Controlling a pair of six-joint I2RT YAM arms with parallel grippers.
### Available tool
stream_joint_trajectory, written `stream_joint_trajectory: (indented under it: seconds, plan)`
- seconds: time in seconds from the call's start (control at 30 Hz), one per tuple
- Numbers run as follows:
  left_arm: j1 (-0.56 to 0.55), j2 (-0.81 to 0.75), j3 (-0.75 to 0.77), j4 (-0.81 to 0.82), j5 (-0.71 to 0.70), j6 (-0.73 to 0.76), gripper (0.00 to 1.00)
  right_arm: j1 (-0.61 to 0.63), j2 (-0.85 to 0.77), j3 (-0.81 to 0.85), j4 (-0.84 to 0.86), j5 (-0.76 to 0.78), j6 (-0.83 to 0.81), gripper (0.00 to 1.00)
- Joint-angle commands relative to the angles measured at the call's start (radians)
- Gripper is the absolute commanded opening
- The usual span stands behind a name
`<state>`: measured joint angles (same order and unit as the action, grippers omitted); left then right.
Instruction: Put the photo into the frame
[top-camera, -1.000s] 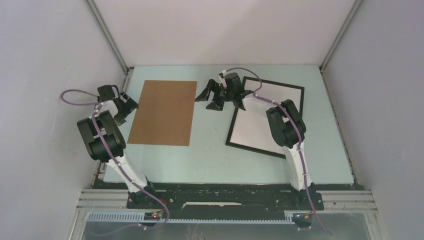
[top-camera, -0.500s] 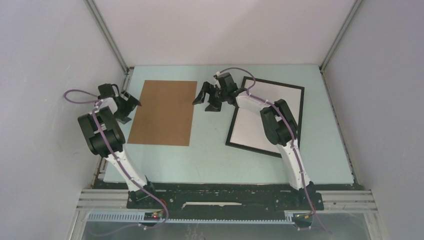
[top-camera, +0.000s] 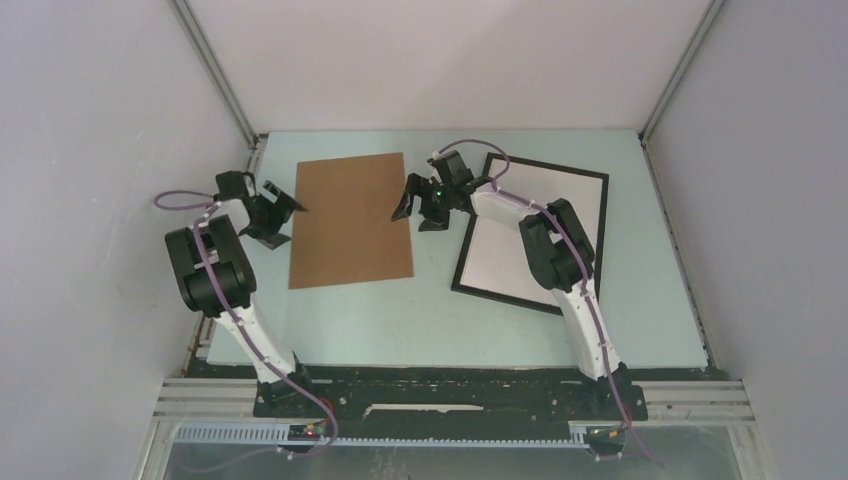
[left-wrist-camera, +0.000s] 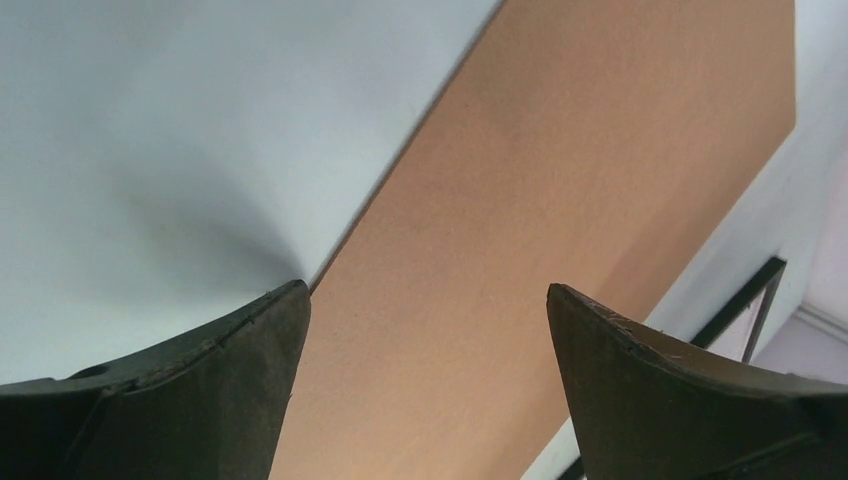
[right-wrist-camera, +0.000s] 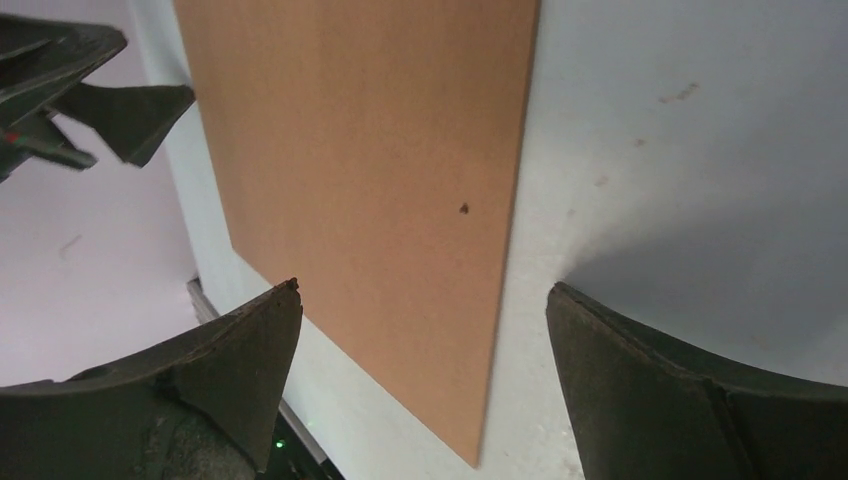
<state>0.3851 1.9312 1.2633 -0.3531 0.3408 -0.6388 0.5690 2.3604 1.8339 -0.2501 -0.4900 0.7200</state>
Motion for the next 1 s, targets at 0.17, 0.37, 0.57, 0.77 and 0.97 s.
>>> stream_joint_trajectory:
  seconds: [0.17, 0.37, 0.57, 0.77, 0.97]
  plan:
    - [-0.099, -0.103, -0.19, -0.048, 0.048, -0.04, 1.0, -0.019, -0.037, -0.076, -0.087, 0.04, -0.097, 0.98]
    - [-0.133, -0.089, -0.252, 0.005, 0.119, -0.063, 1.0, 0.0, -0.088, -0.135, -0.005, -0.102, -0.076, 0.94]
    - [-0.223, -0.15, -0.308, 0.079, 0.166, -0.128, 1.0, 0.002, -0.29, -0.203, 0.128, -0.216, -0.012, 0.92]
    - [-0.285, -0.237, -0.408, 0.19, 0.225, -0.21, 1.0, 0.006, -0.455, -0.334, 0.095, -0.166, -0.002, 0.92]
    - [-0.315, -0.327, -0.471, 0.21, 0.115, -0.218, 1.0, -0.03, -0.548, -0.487, 0.12, -0.107, -0.017, 0.92]
